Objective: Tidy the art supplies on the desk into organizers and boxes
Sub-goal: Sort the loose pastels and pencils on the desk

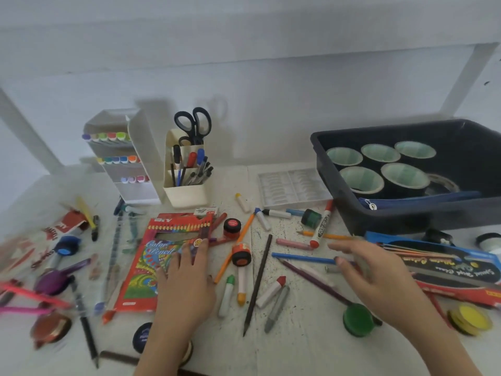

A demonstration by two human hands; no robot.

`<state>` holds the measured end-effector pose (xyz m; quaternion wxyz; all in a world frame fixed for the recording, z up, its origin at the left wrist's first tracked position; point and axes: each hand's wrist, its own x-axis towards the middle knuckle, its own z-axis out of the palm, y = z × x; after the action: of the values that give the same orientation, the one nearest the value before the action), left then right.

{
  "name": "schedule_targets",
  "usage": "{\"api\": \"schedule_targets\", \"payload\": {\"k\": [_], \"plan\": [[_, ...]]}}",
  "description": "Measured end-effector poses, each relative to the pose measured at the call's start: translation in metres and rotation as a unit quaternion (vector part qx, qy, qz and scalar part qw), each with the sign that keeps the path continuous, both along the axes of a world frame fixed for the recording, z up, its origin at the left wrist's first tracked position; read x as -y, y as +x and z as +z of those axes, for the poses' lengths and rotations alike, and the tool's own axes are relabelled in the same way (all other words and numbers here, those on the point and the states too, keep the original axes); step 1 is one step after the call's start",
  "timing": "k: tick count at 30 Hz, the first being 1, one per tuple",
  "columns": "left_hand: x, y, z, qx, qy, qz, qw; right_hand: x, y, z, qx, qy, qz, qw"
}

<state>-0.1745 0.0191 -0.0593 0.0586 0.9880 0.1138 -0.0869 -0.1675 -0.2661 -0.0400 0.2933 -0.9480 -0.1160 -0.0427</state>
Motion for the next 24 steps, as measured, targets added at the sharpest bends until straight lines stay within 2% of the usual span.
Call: {"api": "schedule_targets", "payload": {"k": [4,13,19,24], "plan": [[-0.006,-0.001,0.001,0.004,0.004,-0.011,1.0,-0.012,0.002,-0.002,-0.004,0.012,0.022,1.0],[-0.02,-0.004,0.002,0.051,-0.069,-0.032,0.996,-0.021,0.003,-0.007,-0.033,0.015,0.039,0.999],[-0.024,-0.003,0.0,0.052,-0.078,-0.035,0.995,-0.023,0.008,-0.002,-0.028,0.01,0.055,0.998],[-0.021,-0.001,0.002,0.108,-0.083,-0.036,0.99,-0.031,0.031,0.006,-0.019,-0.018,0.088,0.996]]}}
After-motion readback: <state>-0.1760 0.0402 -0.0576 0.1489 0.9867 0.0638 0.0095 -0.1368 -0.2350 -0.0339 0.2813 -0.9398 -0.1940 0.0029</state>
